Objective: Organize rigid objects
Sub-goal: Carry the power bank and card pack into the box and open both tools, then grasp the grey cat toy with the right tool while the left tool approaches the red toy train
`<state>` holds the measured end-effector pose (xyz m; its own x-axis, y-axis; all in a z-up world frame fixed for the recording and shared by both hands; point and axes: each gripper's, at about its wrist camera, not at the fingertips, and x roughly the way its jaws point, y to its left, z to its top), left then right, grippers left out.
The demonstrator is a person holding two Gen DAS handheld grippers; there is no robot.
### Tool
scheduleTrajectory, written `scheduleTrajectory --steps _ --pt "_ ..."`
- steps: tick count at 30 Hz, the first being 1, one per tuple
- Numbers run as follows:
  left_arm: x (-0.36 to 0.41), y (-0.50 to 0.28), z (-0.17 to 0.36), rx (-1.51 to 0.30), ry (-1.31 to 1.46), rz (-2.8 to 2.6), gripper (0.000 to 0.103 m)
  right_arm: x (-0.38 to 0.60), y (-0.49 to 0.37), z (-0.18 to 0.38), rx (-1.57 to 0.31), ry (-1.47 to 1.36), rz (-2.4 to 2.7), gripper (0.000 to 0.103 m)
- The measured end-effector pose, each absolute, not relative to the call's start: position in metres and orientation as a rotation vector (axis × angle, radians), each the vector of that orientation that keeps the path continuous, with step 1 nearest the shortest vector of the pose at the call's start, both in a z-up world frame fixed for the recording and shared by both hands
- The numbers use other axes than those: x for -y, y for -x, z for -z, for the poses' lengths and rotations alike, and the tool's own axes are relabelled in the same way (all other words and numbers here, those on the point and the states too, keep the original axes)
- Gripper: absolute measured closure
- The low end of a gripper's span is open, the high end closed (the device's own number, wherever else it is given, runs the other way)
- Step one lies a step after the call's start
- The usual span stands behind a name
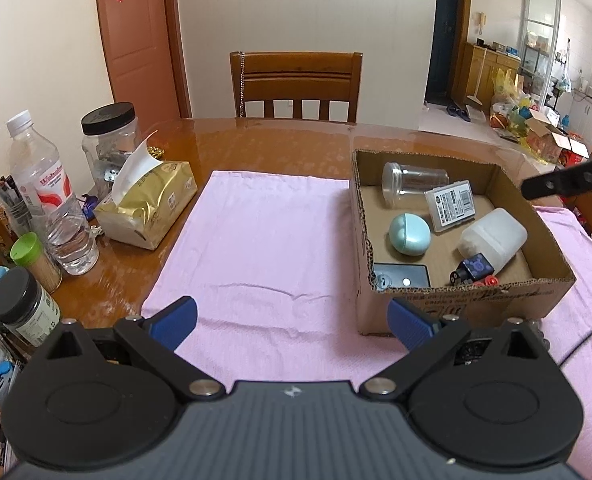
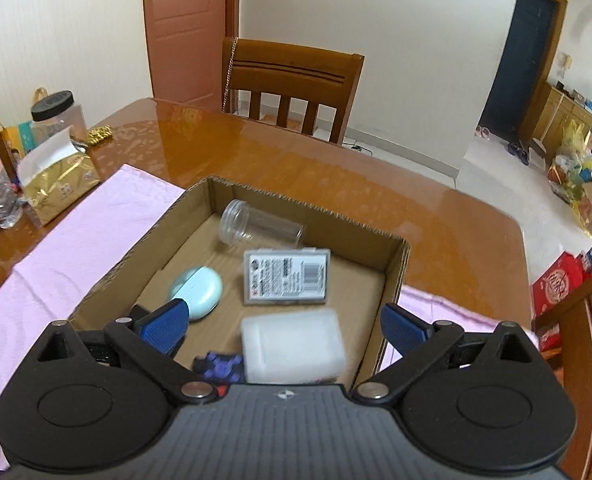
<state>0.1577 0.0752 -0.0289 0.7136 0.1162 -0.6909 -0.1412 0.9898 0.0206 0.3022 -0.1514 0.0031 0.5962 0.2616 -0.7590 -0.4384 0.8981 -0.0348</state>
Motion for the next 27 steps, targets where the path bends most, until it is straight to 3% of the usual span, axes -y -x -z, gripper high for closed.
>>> scheduleTrajectory --steps 11,27 --pt "-0.068 -0.147 0.038 -0.787 0.038 -0.147 0.002 0.168 -0.234 0.038 -0.926 0.17 -0.362 0.0" --pt "-0.066 -0.145 0.044 -0.815 0.039 -0.137 0.002 0.168 -0.236 0.116 -1.119 0.139 -0.334 0.0"
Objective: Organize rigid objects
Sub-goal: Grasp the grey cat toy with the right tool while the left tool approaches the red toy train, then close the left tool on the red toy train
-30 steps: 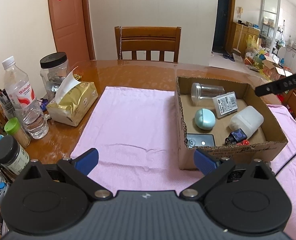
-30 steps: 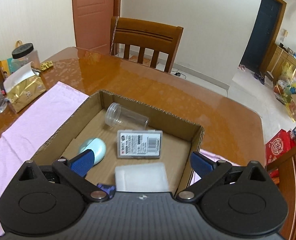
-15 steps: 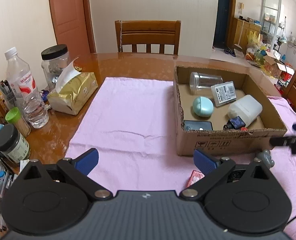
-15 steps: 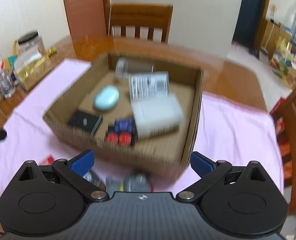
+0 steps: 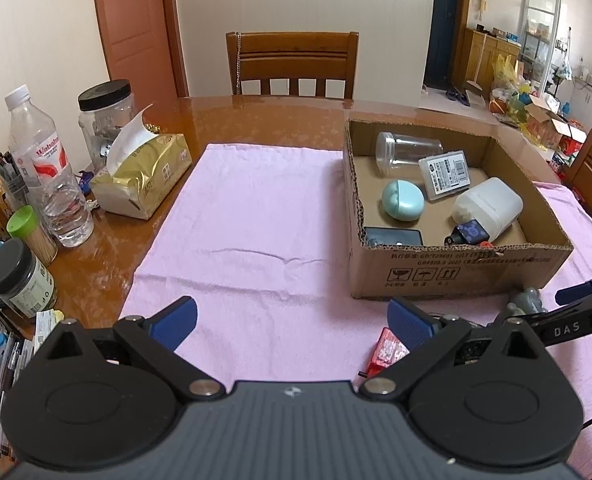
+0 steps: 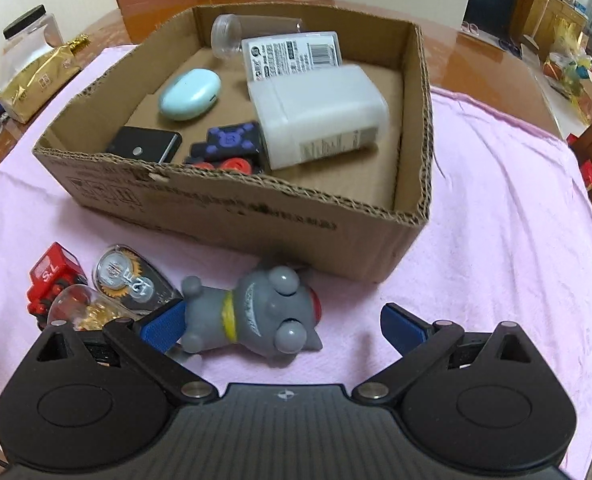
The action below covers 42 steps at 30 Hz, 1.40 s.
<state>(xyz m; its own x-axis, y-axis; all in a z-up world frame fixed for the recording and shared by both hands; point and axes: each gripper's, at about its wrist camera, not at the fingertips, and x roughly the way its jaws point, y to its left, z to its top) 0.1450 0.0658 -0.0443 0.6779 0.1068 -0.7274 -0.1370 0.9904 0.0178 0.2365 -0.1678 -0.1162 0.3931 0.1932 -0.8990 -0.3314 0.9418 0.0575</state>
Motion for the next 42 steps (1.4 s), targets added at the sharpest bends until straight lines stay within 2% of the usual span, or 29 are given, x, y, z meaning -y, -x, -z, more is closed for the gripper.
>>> scheduleTrajectory --steps 14,16,18,25,32,37,38,40,42 --pt "-0.058 -0.153 0.048 -0.827 0.032 -0.11 0.002 0.172 -0.235 0.112 -1.094 0.151 -0.334 0.001" --pt "-0.057 -0.153 0.049 -0.829 0.03 -0.109 0.002 0.169 -0.235 0.114 -1.1 0.137 -0.372 0.018" --pt "-0.056 -0.153 0.049 -0.831 0.03 -0.106 0.002 0.167 -0.237 0.116 -1.119 0.111 -0.406 0.026" --pt "-0.056 -0.152 0.051 -0.843 0.023 -0.099 0.002 0.165 -0.231 0.114 -1.116 0.13 -0.398 0.029" --pt "-0.05 -0.151 0.062 -0.875 -0.021 -0.046 0.002 0.179 -0.214 0.098 -1.071 0.187 -0.285 0.028" --pt "-0.036 -0.151 0.082 -0.92 -0.082 0.07 0.003 0.191 -0.211 0.107 -1.099 0.191 -0.248 0.026" --pt "-0.033 -0.151 0.086 -0.925 -0.093 0.089 0.003 0.193 -0.21 0.109 -1.103 0.178 -0.244 0.025" --pt "-0.029 -0.151 0.095 -0.945 -0.116 0.126 0.005 0.197 -0.208 0.111 -1.103 0.163 -0.247 0.009" --pt "-0.027 -0.152 0.103 -0.955 -0.128 0.151 0.007 0.201 -0.202 0.11 -1.092 0.156 -0.251 0.002"
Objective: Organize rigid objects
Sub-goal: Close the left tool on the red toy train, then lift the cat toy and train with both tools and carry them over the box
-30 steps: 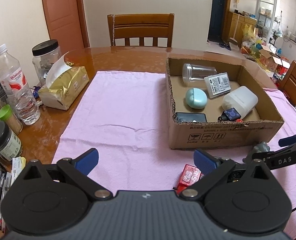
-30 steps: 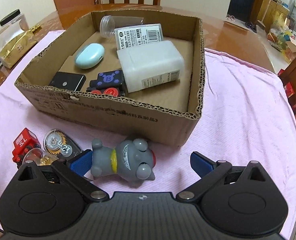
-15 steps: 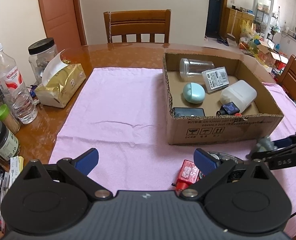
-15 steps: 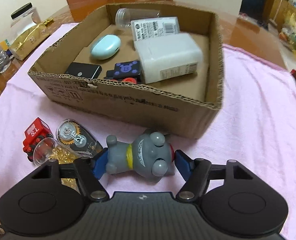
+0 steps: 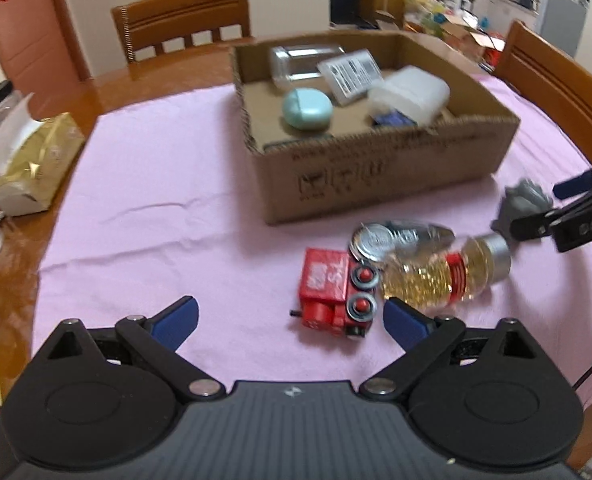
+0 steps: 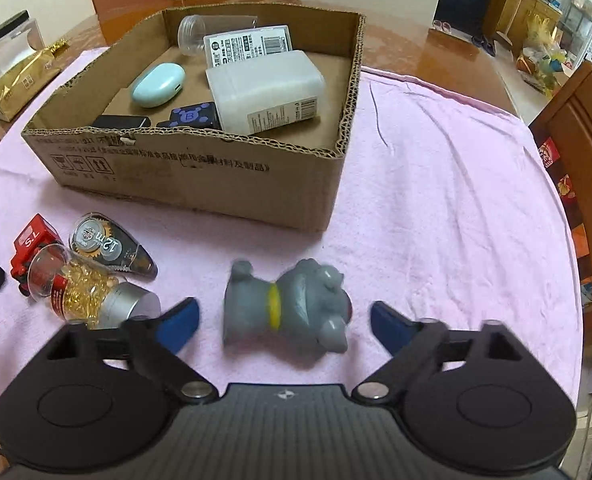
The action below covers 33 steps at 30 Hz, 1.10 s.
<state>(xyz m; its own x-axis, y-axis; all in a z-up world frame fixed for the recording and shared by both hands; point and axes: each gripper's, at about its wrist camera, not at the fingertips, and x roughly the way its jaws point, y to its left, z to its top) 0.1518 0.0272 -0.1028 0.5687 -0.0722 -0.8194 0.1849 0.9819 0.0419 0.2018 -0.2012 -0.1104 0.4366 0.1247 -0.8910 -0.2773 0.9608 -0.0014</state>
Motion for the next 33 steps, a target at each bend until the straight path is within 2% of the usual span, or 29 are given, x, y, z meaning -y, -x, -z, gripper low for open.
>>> scheduleTrajectory --steps 2,4,11,12,13,15,21,25,33 --pt "-0.026 -0.153 0.108 -0.958 -0.131 0.18 0.012 0.205 -0.198 0.111 -1.095 0.151 -0.267 0.001" --pt "-0.024 -0.156 0.114 -0.965 -0.14 0.2 0.021 0.207 -0.194 0.113 -1.105 0.151 -0.274 0.0" --pt "-0.018 -0.169 0.13 -0.956 -0.152 0.241 0.031 0.213 -0.184 0.131 -1.163 0.172 -0.275 0.0" --pt "-0.018 -0.171 0.131 -0.952 -0.139 0.247 0.039 0.213 -0.183 0.134 -1.173 0.174 -0.274 0.0" --pt "-0.019 -0.173 0.131 -0.949 -0.12 0.257 0.051 0.212 -0.183 0.138 -1.19 0.184 -0.271 0.0" --pt "-0.018 -0.174 0.131 -0.939 -0.119 0.258 0.055 0.209 -0.179 0.138 -1.173 0.2 -0.281 0.0" --pt "-0.031 -0.17 0.13 -0.941 -0.112 0.171 0.055 0.208 -0.18 0.139 -1.174 0.185 -0.264 0.0" --pt "-0.044 -0.165 0.132 -0.945 -0.079 0.13 0.049 0.212 -0.174 0.139 -1.152 0.18 -0.262 0.0" --pt "-0.036 -0.169 0.134 -0.921 -0.076 0.101 0.049 0.216 -0.162 0.139 -1.112 0.182 -0.275 0.0"
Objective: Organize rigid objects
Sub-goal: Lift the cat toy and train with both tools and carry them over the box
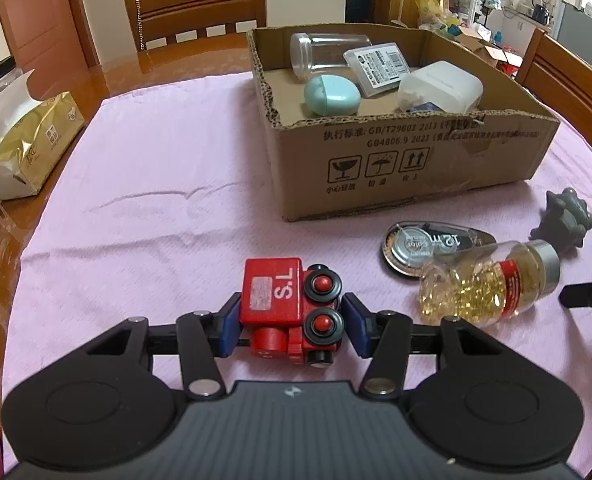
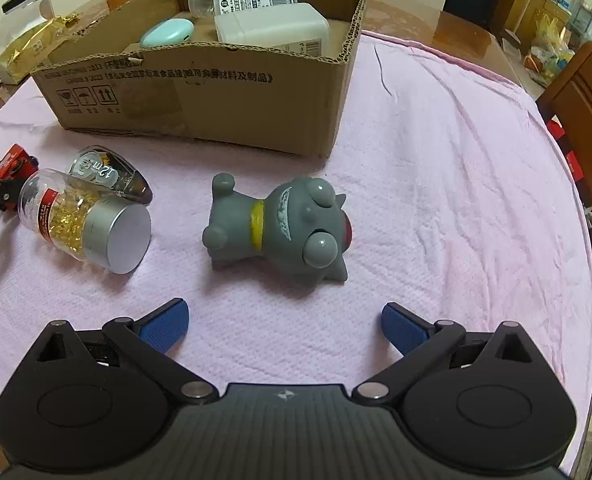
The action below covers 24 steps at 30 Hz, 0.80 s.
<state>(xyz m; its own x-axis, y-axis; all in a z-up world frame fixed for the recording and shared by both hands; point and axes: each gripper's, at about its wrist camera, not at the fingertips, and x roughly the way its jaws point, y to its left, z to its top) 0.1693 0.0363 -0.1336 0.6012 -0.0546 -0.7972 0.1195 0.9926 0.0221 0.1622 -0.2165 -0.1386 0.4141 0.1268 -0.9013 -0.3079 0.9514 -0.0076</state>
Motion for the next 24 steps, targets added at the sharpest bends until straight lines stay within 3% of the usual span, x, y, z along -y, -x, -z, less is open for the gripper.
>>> scheduleTrajectory --steps 17,24 --pt "-0.027 -0.172 0.133 -0.933 -0.051 0.001 0.047 0.216 -0.192 0.135 -1.084 0.242 -0.386 0.0" --pt "-0.023 -0.175 0.133 -0.941 -0.074 -0.041 0.039 0.209 -0.203 0.136 -1.075 0.205 -0.334 0.0"
